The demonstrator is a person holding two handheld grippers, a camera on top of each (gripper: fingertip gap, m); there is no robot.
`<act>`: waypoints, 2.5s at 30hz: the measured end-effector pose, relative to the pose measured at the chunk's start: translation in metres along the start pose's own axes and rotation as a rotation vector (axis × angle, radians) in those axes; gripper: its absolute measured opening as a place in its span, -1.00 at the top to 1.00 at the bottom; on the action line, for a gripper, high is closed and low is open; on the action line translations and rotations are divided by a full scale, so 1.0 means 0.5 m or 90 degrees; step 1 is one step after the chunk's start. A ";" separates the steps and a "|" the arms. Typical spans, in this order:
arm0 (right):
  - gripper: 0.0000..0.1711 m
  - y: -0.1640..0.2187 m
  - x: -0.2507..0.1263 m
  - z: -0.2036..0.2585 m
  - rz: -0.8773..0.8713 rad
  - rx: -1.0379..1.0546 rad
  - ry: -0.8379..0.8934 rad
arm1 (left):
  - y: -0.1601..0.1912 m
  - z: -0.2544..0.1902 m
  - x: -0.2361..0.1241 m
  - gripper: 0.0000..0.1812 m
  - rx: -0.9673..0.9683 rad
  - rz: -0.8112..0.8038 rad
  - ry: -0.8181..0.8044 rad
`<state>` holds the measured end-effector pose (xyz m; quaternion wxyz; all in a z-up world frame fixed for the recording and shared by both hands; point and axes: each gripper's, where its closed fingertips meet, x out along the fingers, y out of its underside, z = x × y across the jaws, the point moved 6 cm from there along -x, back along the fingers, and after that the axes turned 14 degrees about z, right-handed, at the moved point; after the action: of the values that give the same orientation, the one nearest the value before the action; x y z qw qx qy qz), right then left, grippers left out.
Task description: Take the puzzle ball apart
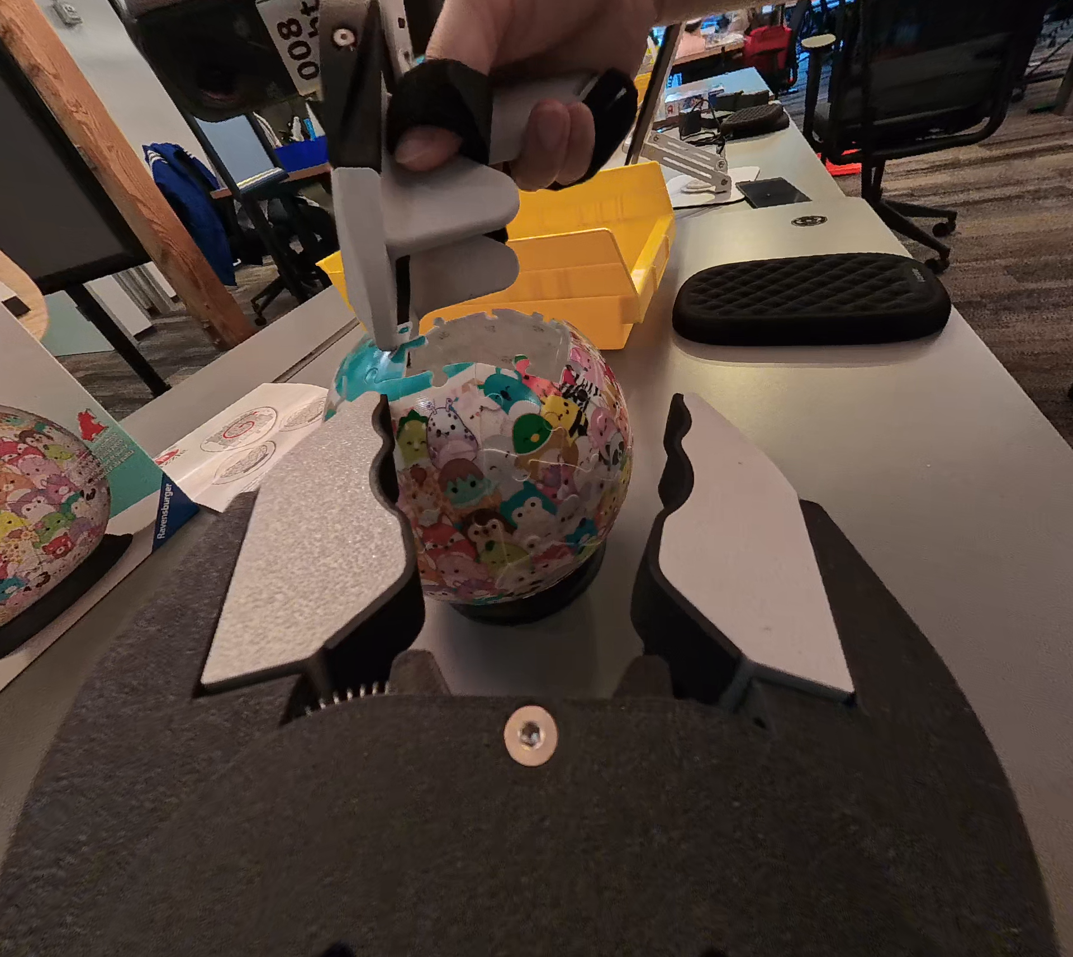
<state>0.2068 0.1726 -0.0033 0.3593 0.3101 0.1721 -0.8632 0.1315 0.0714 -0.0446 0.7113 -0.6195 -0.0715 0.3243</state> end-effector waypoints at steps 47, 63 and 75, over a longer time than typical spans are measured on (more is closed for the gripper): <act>0.83 0.036 -0.058 0.047 -0.163 -0.173 0.078 | 0.117 0.128 -0.139 0.15 -0.144 0.186 -0.082; 0.85 0.041 -0.035 0.055 -0.148 -0.543 0.244 | 0.145 0.163 -0.163 0.33 -0.263 0.150 -0.085; 0.72 0.066 -0.046 0.006 -0.223 -0.701 0.495 | 0.069 0.099 -0.142 0.27 -0.277 -0.012 0.092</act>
<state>0.2421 0.1602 0.0118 0.2319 0.3366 0.7486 -0.5220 0.0387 0.0745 -0.0444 0.5669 -0.7794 -0.0943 0.2496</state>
